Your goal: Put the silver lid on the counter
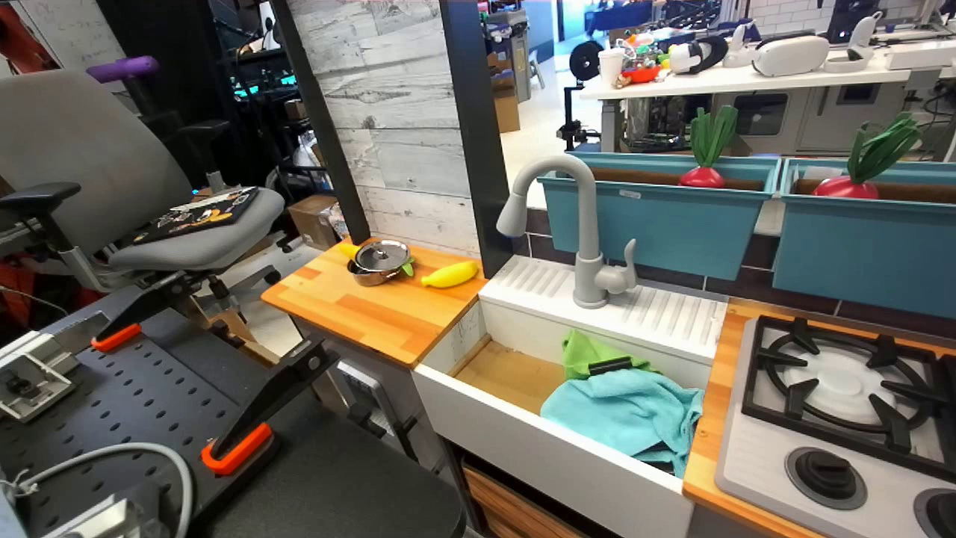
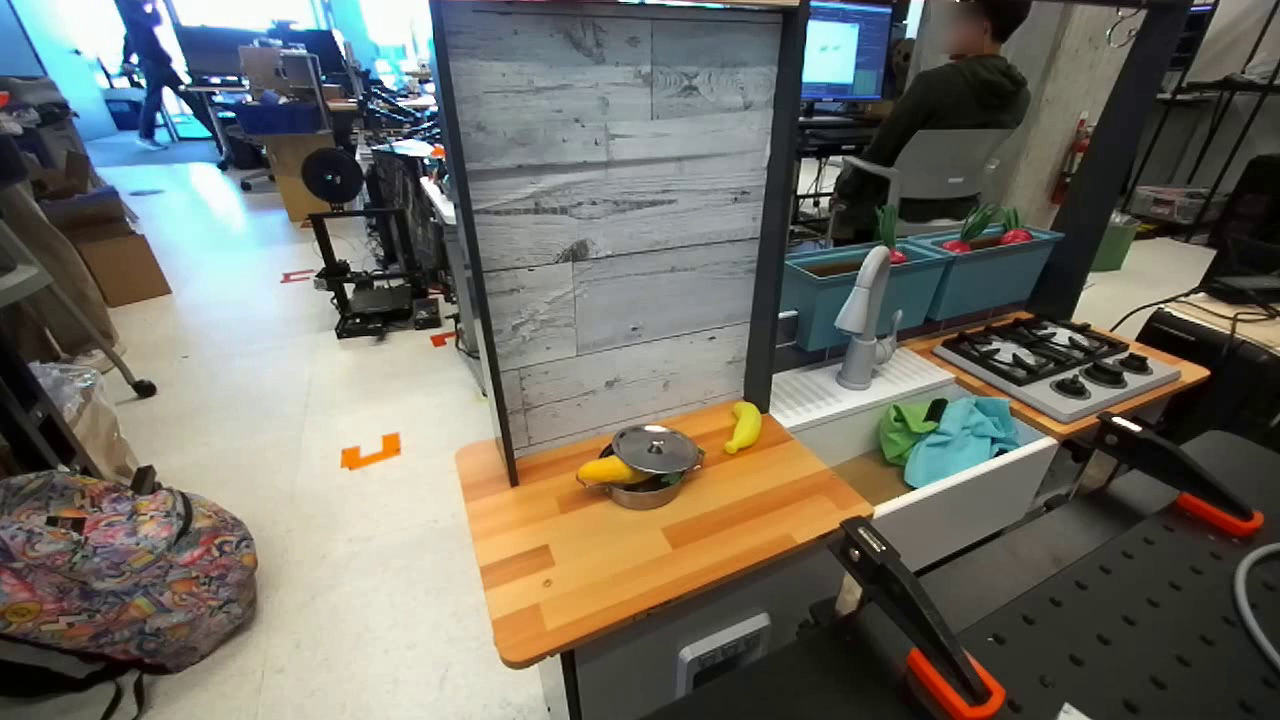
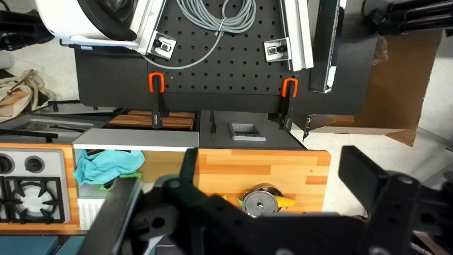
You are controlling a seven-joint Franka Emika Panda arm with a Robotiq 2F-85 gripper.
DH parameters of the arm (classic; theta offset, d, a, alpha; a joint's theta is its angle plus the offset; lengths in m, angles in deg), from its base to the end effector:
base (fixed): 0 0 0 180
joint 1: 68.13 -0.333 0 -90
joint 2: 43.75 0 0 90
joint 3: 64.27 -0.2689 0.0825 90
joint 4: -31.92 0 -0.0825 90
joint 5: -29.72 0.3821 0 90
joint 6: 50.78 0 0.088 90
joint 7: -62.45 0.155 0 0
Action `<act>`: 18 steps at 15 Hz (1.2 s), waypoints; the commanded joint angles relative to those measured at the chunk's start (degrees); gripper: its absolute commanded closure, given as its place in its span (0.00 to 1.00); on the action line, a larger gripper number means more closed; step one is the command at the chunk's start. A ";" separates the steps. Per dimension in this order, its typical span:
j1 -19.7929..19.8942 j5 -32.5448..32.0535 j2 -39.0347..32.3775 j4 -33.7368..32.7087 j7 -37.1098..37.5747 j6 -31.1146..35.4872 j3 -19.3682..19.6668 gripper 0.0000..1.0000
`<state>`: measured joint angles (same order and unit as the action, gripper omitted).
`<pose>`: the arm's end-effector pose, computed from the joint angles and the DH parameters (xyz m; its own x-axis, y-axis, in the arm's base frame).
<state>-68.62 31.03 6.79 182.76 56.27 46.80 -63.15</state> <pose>0.3161 0.0007 0.4215 0.9939 0.1014 -0.0433 0.0996 -0.9941 -0.0425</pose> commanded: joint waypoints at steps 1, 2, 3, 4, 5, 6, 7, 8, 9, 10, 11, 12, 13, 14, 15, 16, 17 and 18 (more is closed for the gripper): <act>-0.76 0.24 -5.59 0.71 0.07 7.43 0.13 0.00; -1.02 0.55 -7.82 0.86 -0.07 10.14 0.13 0.00; -1.21 0.83 -10.08 0.81 -0.11 12.56 0.14 0.00; -1.47 1.21 -12.91 0.55 -0.09 15.59 0.14 0.00; -1.83 1.63 -16.25 -0.06 -0.18 18.29 0.17 0.00; -2.30 2.12 -20.05 -0.99 -0.09 21.27 -0.02 0.00; -2.81 2.64 -23.68 -1.97 0.00 23.98 -0.20 0.00; -3.53 3.49 -27.22 -2.97 0.17 26.60 -0.48 0.00; -4.14 4.39 -30.68 -4.33 -0.09 28.29 -0.58 0.00; -4.78 5.40 -34.26 -6.02 0.06 29.21 -0.95 0.00; -5.33 6.30 -37.85 -7.87 0.05 30.14 -1.38 0.00; -5.82 7.32 -41.42 -9.95 -0.01 30.48 -1.82 0.00; -5.86 7.49 -45.02 -12.27 -0.22 30.39 -2.26 0.00; -4.81 6.23 -37.30 -6.57 -0.08 30.00 -2.21 0.00; -5.05 6.56 -40.57 -8.52 -0.08 30.19 -2.63 0.00; -5.13 6.86 -43.14 -10.10 -0.06 30.30 -2.90 0.00; -5.10 6.95 -44.71 -11.14 -0.05 30.31 -2.98 0.00; -5.07 6.95 -45.50 -11.73 -0.04 30.31 -3.01 0.00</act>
<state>-74.49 37.90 -38.74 171.08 56.27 77.23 -65.36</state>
